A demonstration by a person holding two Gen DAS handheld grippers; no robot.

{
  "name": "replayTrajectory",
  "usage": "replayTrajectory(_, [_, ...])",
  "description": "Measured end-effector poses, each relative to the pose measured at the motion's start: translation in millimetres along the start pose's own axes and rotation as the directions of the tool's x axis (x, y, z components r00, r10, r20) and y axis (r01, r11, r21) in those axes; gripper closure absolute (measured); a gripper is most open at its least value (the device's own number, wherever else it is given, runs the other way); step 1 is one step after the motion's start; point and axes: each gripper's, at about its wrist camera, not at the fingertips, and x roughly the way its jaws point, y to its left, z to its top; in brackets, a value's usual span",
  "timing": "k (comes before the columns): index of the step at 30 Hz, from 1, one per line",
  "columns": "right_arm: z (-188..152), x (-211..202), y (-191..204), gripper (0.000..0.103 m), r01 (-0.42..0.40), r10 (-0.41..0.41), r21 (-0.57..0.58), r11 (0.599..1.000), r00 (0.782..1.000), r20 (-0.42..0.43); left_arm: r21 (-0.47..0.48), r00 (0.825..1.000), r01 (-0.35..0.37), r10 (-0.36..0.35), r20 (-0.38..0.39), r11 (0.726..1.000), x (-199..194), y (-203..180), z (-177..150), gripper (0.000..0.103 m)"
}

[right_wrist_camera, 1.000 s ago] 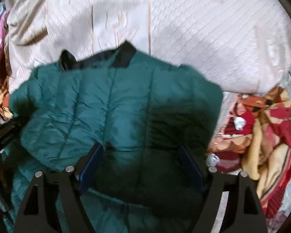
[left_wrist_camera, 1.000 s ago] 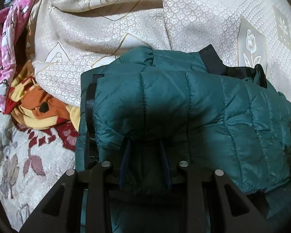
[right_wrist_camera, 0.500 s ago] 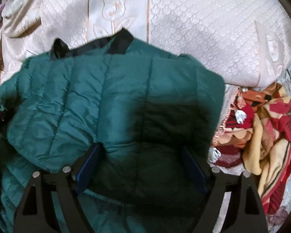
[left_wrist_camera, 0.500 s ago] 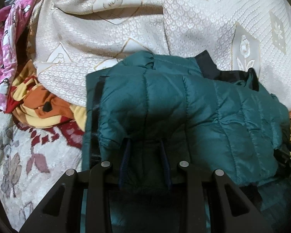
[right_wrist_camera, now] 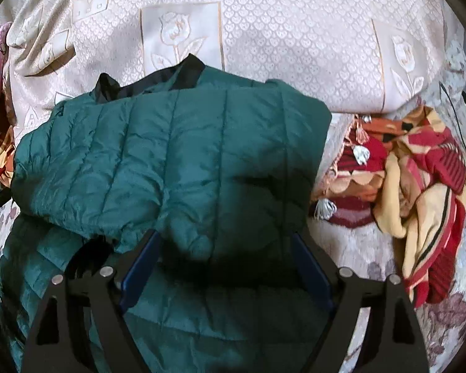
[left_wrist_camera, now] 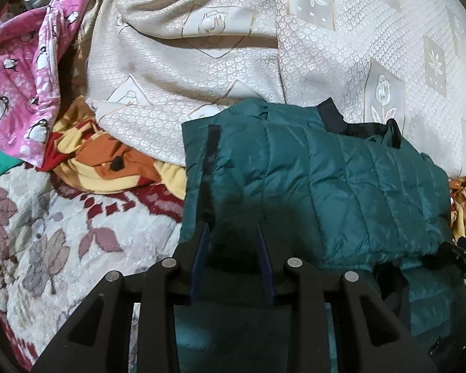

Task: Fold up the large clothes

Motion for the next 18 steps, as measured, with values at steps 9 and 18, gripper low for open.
replayTrajectory(9, [-14,-7,-1,0.015,0.002,-0.002,-0.004,1.000,1.000,-0.031,0.032,0.999,-0.028,0.028,-0.021,0.999,-14,7,-23,0.072])
replayTrajectory(18, [-37,-22,-5,0.015,-0.033,0.033,-0.004,0.999,0.999,-0.031,0.030,0.998,-0.035,0.037,-0.051,0.999,-28,18,-51,0.072])
